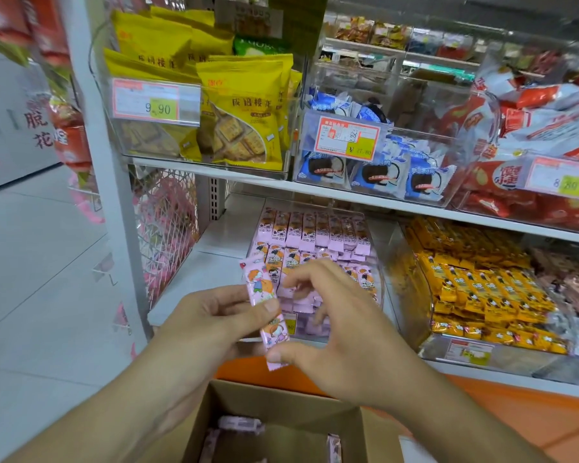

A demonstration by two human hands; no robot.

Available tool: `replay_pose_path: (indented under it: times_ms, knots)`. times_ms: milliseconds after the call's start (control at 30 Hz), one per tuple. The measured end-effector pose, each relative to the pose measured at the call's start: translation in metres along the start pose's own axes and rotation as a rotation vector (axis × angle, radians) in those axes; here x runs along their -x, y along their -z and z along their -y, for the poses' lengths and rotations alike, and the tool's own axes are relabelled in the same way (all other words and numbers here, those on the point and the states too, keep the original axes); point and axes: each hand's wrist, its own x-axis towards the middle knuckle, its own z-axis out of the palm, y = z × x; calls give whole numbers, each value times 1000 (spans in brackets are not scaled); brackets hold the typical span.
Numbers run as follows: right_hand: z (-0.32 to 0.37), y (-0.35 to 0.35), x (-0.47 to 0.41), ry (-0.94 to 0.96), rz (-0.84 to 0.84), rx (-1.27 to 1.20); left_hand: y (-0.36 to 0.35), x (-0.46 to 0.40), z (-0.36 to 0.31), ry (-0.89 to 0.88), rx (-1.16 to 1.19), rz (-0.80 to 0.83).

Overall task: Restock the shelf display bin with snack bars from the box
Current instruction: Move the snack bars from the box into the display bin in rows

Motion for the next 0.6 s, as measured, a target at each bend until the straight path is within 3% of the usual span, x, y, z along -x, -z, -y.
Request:
replay_pose_path:
  times_ms: [133,600]
  knots:
    - [2,11,-1,57,169,35,-4,1,1,40,-89,27]
    - [-4,13,0,64,223,113,-12,-4,10,30,-110,-77]
